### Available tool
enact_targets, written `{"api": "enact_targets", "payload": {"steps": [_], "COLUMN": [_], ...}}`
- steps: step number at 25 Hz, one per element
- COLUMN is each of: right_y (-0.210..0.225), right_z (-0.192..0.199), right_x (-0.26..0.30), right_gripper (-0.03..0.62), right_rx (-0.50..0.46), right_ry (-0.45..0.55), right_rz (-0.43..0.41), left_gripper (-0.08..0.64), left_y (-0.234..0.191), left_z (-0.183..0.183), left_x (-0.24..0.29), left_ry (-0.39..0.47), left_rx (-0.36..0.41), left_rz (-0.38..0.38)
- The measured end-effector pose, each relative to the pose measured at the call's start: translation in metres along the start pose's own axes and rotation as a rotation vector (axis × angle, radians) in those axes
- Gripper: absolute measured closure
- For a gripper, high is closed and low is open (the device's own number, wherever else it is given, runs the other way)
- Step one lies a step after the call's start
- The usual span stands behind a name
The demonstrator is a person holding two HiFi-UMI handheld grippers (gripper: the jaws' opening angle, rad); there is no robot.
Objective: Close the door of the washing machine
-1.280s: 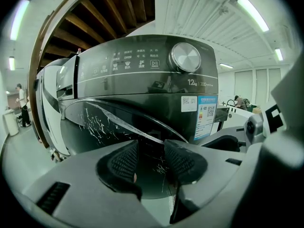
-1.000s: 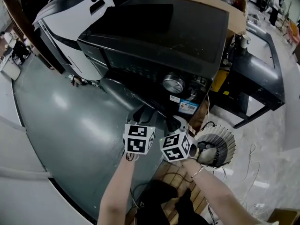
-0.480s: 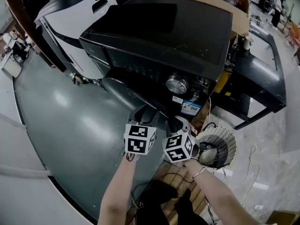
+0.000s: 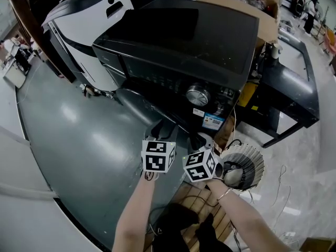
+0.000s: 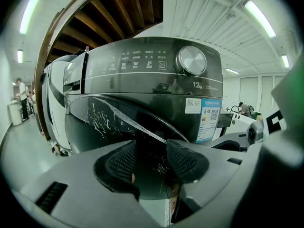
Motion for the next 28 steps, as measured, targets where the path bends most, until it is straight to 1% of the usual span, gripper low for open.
{"api": "enact_targets", "payload": {"steps": [5,14,20,25,28], "right_y": [0.001,-0.003,-0.007,-0.008,-0.006], "right_z": [0.008,0.017,0.027,0.038,0.045], "right_x": [-0.003,-0.02,-0.053,-0.086,-0.106], "right_gripper": [0.491,0.497,0.52,0.538,0.549], "right_rx": [0.027,0.034,0.044,0.055,0.057], "right_ry": [0.002,0.025,0.07,0.107,0.131], "right_rz": [-0.007,-0.03,-0.063,-0.087,-0.098], "left_gripper": [0.344,0.342,0.378,0.402,0.43], "left_y": [0.001,0.013,0.028,0.047,0.06], "left_z": [0.006,0.026,0.043,0.054,0.059], "left_x": [-0.002,-0.018,-0.047,-0.08,-0.099], "left_ry": [-0.016,-0.02,0.001,0.028,0.049], "left_rx": [-0.01,-0.037,-0.086,-0.123,-0.136], "left_rz": [-0.006,-0.026,-0.073,-0.117,-0.15]}}
Point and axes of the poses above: the fingertips, and each gripper's own axes: x forward along the fingers, y to its right, z out of its underside, the point moved 6 cm from there along -x, backward along the fingers, and after that the axes turned 14 degrees about -y, right-handed, at the moved point
